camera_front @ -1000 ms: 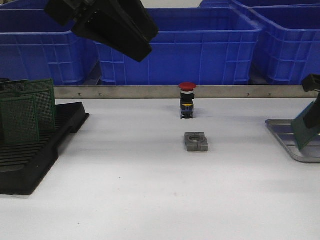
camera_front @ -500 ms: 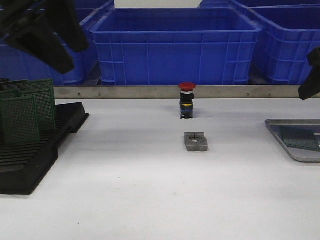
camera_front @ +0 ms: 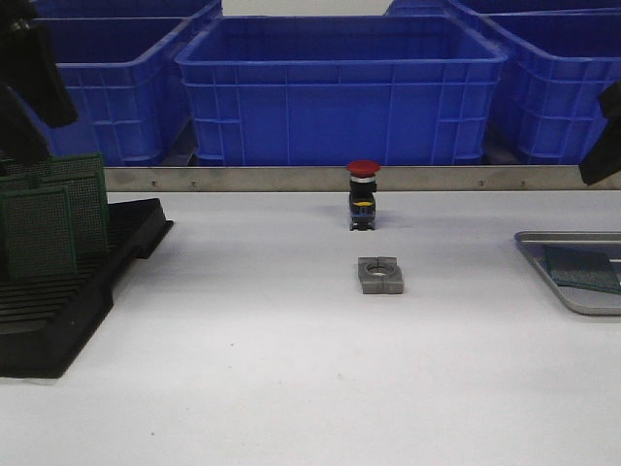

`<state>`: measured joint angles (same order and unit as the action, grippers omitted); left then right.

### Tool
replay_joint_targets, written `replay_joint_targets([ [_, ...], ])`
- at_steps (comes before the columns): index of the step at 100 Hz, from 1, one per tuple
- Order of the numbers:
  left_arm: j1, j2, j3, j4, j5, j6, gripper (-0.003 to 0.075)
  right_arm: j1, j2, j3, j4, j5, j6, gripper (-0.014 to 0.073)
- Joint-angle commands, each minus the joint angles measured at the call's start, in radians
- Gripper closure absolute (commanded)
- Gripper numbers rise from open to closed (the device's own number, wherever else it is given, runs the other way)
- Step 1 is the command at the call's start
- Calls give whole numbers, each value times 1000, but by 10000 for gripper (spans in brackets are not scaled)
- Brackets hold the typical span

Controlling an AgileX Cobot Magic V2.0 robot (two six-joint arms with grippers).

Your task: Place circuit board on tray

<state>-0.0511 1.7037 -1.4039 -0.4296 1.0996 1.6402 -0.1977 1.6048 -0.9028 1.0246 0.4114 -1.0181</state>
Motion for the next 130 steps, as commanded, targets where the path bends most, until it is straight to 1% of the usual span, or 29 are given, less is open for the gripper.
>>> replay_joint_targets([
  [1, 4, -17, -26, -26, 4, -10, 281, -6, -45, -28, 22, 1, -8, 108],
  [24, 4, 39, -26, 33, -24, -12, 281, -6, -45, -28, 22, 2, -8, 108],
  [68, 4, 124, -26, 34, -42, -16, 282, -6, -45, -28, 22, 4, -8, 108],
  [72, 4, 124, -26, 34, -42, -16, 291, -6, -45, -28, 22, 4, -8, 108],
  [75, 4, 124, -26, 34, -42, -16, 312, -6, -45, -28, 22, 4, -8, 108],
  [80, 4, 124, -26, 34, -42, -16, 370, -6, -45, -28, 22, 4, -8, 108],
  [99, 4, 124, -26, 34, -40, -16, 685, -6, -45, -28, 22, 3, -10, 108],
  [103, 4, 124, -26, 34, -38, -16, 734, -6, -45, -28, 22, 3, -10, 108],
  [118, 4, 124, -47, 46, 4, -16, 741, -6, -45, -28, 22, 3, -10, 108],
  [130, 4, 124, -109, 50, 116, -16, 741, -6, -50, -28, 22, 3, -10, 108],
])
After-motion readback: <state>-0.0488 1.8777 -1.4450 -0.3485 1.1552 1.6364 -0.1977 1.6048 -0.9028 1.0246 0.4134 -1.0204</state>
